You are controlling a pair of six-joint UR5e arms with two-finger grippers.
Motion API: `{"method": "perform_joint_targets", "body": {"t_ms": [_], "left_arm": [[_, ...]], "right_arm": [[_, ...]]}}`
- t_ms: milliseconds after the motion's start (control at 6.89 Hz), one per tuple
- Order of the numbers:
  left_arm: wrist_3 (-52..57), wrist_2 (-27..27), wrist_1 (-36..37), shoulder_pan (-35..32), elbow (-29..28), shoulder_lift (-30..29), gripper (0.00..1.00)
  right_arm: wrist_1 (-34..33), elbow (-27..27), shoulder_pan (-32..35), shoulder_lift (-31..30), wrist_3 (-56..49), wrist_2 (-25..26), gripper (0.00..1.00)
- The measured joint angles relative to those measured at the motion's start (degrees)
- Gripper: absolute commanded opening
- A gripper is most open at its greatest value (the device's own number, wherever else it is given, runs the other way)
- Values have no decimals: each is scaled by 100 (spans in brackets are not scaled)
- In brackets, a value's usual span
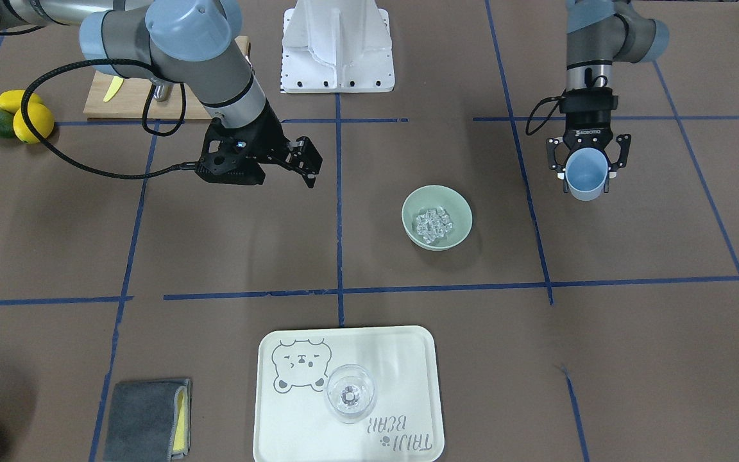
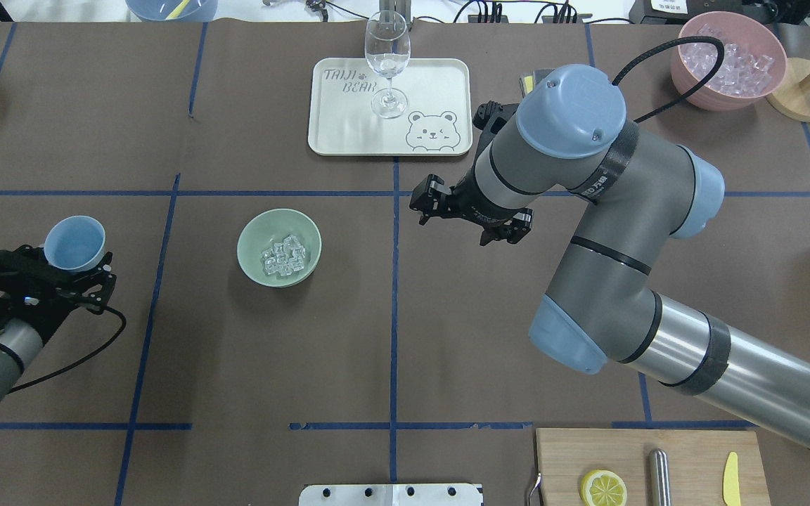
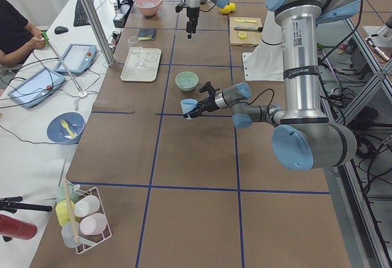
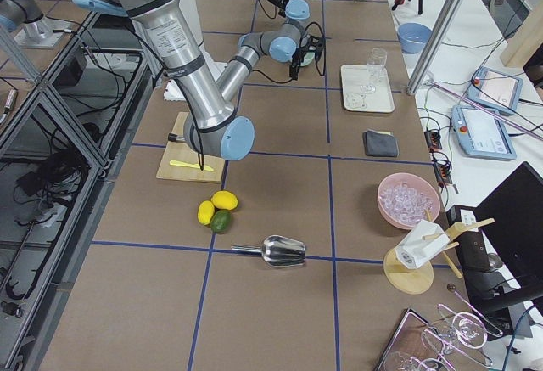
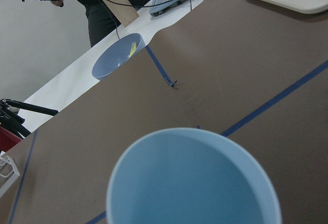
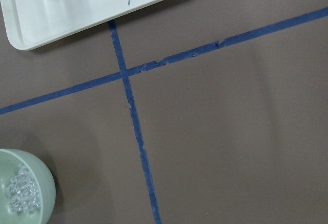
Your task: Pour ice into bowl
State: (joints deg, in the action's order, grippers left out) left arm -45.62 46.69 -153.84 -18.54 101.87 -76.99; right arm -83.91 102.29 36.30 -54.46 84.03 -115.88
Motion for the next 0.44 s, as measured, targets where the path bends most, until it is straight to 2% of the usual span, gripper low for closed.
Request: {"method": "perform_joint_targets", "body": {"t_ms": [145, 435], "left_arm": [[-42, 2, -973, -64, -449, 77, 0], [-177, -13, -2010, -213, -1102, 115, 0]], "right_arm": [[2, -25, -56, 39, 16, 37, 100], [4, -338, -309, 353, 93, 368, 100]]}}
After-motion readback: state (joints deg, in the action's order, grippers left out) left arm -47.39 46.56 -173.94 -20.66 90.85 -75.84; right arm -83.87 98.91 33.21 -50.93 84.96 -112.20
